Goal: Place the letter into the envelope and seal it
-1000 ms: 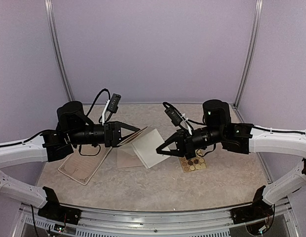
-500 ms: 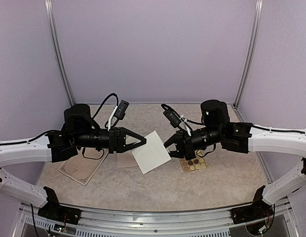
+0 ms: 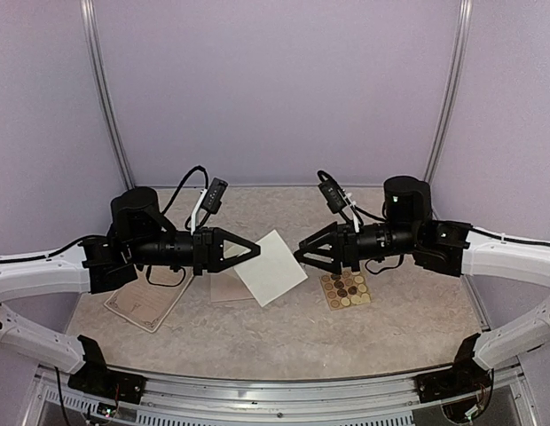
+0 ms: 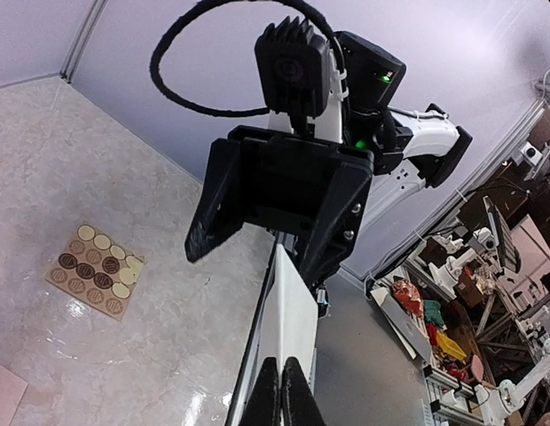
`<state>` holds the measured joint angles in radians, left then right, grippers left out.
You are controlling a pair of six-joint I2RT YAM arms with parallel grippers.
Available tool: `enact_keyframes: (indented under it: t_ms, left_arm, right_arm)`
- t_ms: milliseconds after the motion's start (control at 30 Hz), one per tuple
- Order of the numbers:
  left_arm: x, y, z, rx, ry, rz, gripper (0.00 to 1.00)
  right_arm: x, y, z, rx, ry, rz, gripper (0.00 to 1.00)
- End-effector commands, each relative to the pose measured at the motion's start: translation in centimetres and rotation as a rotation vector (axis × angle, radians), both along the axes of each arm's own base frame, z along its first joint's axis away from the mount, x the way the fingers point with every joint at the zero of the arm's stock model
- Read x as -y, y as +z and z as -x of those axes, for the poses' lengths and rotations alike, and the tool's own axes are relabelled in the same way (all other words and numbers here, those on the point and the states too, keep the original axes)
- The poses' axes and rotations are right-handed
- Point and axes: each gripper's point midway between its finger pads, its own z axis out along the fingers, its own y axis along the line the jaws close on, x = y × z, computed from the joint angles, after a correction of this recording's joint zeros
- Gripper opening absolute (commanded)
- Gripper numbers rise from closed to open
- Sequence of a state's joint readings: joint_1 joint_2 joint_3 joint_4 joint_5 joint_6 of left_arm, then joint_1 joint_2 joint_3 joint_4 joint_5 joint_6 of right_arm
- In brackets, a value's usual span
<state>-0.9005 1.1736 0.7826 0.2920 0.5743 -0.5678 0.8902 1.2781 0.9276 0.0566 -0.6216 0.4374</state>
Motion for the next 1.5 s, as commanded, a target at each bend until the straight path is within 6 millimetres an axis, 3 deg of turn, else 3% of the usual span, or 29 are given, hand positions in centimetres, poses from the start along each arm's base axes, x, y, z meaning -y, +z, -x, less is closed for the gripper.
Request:
enact_keyframes:
  t_ms: [0,133,367,467,667,700,767,867,1000,1100,1200,1467]
  left_arm:
    - [-0.4,1.1,0.2,0.038,0.016,0.031,0.00]
    - [-0.3,1.3,0.3,0.043,0.009,0.033,0.00]
    - [0.1,1.5,0.3,0.044,-0.005,0.031,0.00]
    - [0.2,1.4,0.3,0.042,-0.005,0.030,0.00]
    - [0.2,0.9,0.0,0.036,0.008,0.013,0.00]
    - [0.2,0.7,-0.1,0.035,0.019,0.007,0.01]
    - [0.0,0.2,-0.9,0.027,0.065,-0.013,0.21]
    - [-0.9,-1.4,-3.1,-0.009,0.202,-0.070,0.48]
    - [-3.9,-5.1,-7.6,-0.140,0.460,-0.151,0.64]
    - [-5.8,-8.4,-9.9,-0.252,0.577,-0.181,0.70]
    - [-6.6,-11.0,-11.4,-0.297,0.636,-0.220,0.74]
    - [-5.2,-16.9,-15.3,-0.311,0.716,-0.354,0.79]
  right_arm:
    - [2.7,3.3,-1.8,0.022,-0.135,-0.133,0.69]
    - [2.4,4.6,-0.5,0.021,-0.053,-0.188,0.83]
    - [-1.3,3.0,2.1,0.001,0.110,-0.129,0.86]
    - [-2.6,2.8,2.9,-0.004,0.168,-0.124,0.68]
    - [-3.2,2.7,2.8,-0.006,0.174,-0.131,0.00]
    - [-3.1,2.6,2.6,-0.005,0.157,-0.128,0.00]
    - [-3.0,2.3,1.6,0.000,0.092,-0.105,0.00]
    - [-2.1,0.8,-0.8,0.001,-0.058,-0.037,0.00]
    - [-0.2,-1.3,-4.1,-0.045,-0.243,0.035,0.00]
    - [1.0,-2.7,-5.6,-0.074,-0.338,0.077,0.00]
    - [1.8,-3.9,-6.5,-0.089,-0.411,0.116,0.00]
    - [2.9,-5.5,-6.8,-0.119,-0.470,0.150,0.00]
